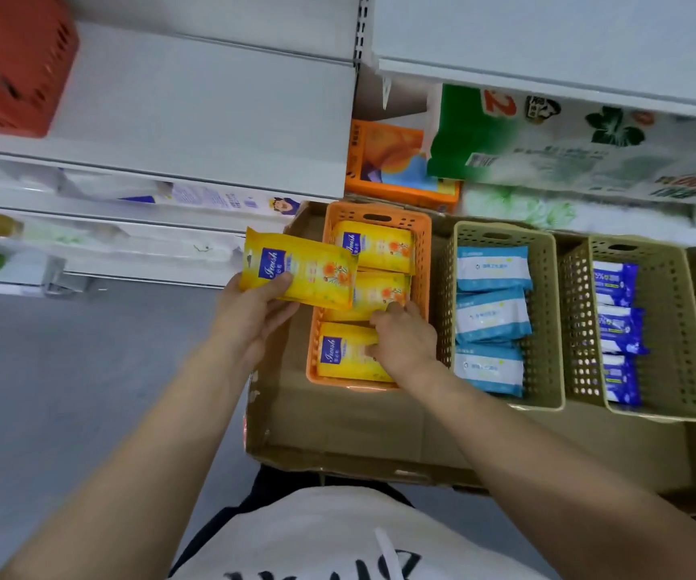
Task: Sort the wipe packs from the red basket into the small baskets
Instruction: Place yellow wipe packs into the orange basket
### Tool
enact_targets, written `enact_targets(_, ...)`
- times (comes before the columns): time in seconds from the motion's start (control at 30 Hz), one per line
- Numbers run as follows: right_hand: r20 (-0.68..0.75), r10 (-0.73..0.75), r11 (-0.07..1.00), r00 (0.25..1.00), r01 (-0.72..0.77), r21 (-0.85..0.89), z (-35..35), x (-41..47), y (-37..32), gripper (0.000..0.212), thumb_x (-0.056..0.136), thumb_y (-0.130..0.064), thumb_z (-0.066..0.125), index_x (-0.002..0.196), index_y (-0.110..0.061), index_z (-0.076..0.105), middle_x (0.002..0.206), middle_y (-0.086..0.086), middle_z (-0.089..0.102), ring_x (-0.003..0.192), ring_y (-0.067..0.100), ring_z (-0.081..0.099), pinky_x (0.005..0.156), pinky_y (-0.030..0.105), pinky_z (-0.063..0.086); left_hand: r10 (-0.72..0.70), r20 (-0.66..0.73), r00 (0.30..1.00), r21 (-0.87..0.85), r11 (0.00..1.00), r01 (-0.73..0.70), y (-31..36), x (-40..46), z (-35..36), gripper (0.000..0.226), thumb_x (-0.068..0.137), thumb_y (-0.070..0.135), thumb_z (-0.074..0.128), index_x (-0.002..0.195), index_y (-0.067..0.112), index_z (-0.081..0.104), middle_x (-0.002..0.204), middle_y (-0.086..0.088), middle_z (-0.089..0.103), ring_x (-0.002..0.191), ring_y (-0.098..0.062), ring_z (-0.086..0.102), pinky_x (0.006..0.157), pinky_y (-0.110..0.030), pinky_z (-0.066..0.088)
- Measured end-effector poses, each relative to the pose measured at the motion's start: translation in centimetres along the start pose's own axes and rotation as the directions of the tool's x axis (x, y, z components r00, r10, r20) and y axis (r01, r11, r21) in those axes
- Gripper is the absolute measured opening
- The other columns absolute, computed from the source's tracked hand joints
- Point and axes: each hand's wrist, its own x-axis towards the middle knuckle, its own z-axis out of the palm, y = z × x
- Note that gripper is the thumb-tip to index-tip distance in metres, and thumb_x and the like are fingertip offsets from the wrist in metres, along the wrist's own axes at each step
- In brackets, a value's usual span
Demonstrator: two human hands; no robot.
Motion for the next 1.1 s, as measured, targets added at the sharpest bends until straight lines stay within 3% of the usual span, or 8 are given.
enact_targets(0.1,-0.074,0.103,0.941,0.992,-0.073,0.331,-1.4,0.5,1.0,0.036,0.084,-0.045,0.07,0.113,-0.027,0.06,0.112,-0.003,0.06,0.103,0.017,0.059,0.079,0.035,0.053,-0.015,0.013,1.0,-0.009,1.0,0.015,-0.4,-0.1,0.1,0.046,0.084,0.01,0.074,0.125,0.012,0.056,0.11,-0.008,0.073,0.093,-0.022,0.073,0.068,-0.032,0.06)
enact_targets(0.2,-0.194,0.237,0.663,0.952,-0.013,0.749,-5.1,1.6,2.1,0.027,0.09,-0.046,0.063,0.11,-0.027,0.063,0.103,-0.013,0.063,0.096,0.008,0.061,0.071,0.024,0.048,-0.046,0.069,0.997,0.019,0.999,0.045,-0.9,0.1,1.0,0.046,0.083,0.01,0.074,0.126,0.012,0.056,0.11,-0.009,0.073,0.093,-0.023,0.073,0.069,-0.033,0.061)
enact_targets(0.3,-0.023,-0.025,0.505,0.999,0.032,0.863,-8.9,2.9,2.5,0.037,0.088,-0.05,0.067,0.119,-0.031,0.063,0.116,-0.014,0.064,0.108,0.005,0.06,0.081,0.025,0.05,-0.072,0.158,0.985,0.042,0.997,0.066,-1.4,0.1,2.7,0.05,0.078,0.013,0.079,0.123,0.013,0.058,0.108,-0.008,0.074,0.094,-0.026,0.073,0.068,-0.034,0.06)
enact_targets(0.47,0.123,-0.169,0.575,0.978,-0.003,0.818,-11.0,4.8,3.7,0.038,0.079,-0.025,0.082,0.113,-0.027,0.065,0.112,0.005,0.068,0.098,0.019,0.068,0.087,0.038,0.056,-0.015,0.226,0.974,0.086,0.996,-0.005,-2.6,1.0,3.9,0.055,0.069,0.025,0.087,0.117,0.019,0.062,0.106,-0.003,0.075,0.093,-0.023,0.074,0.067,-0.031,0.059)
enact_targets(0.6,-0.007,-0.007,0.541,1.0,0.01,0.841,-11.5,6.9,5.3,0.032,0.077,-0.016,0.083,0.1,-0.029,0.066,0.109,0.004,0.067,0.095,0.021,0.068,0.085,0.042,0.059,0.256,0.014,0.967,0.541,0.811,-0.222,-3.6,2.4,3.2,0.036,0.078,0.042,0.077,0.107,0.035,0.057,0.089,0.024,0.064,0.075,0.007,0.065,0.056,-0.009,0.044)
enact_targets(0.83,-0.048,-0.045,0.785,0.998,0.065,0.616,-10.6,11.2,4.6,0.029,0.082,-0.015,0.078,0.105,-0.028,0.066,0.112,-0.002,0.066,0.085,0.006,0.063,0.066,0.022,0.052,0.191,0.099,0.977,0.559,0.801,-0.214,-5.6,4.0,2.6,0.018,0.089,0.032,0.069,0.098,0.045,0.06,0.095,0.011,0.073,0.088,-0.009,0.07,0.086,-0.046,0.057)
enact_targets(0.97,-0.214,-0.023,0.929,0.977,0.1,0.356,-9.1,12.2,3.1,0.037,0.086,-0.03,0.073,0.123,-0.027,0.066,0.125,-0.002,0.066,0.113,0.021,0.061,0.094,0.038,0.05,0.162,0.105,0.981,0.522,0.831,-0.193,-5.9,4.3,2.1,0.018,0.089,0.033,0.069,0.1,0.046,0.063,0.096,0.009,0.074,0.088,-0.012,0.072,0.086,-0.048,0.058)
enact_targets(1.1,-0.362,0.042,0.986,0.931,0.021,0.168,-7.6,11.7,2.4,0.04,0.087,-0.038,0.07,0.126,-0.029,0.064,0.123,0.003,0.066,0.119,0.027,0.055,0.091,0.041,0.049,0.15,0.114,0.982,0.553,0.812,-0.188,-5.6,4.5,2.1,0.024,0.09,0.036,0.068,0.113,0.039,0.063,0.103,0.008,0.072,0.095,-0.013,0.069,0.088,-0.048,0.057)
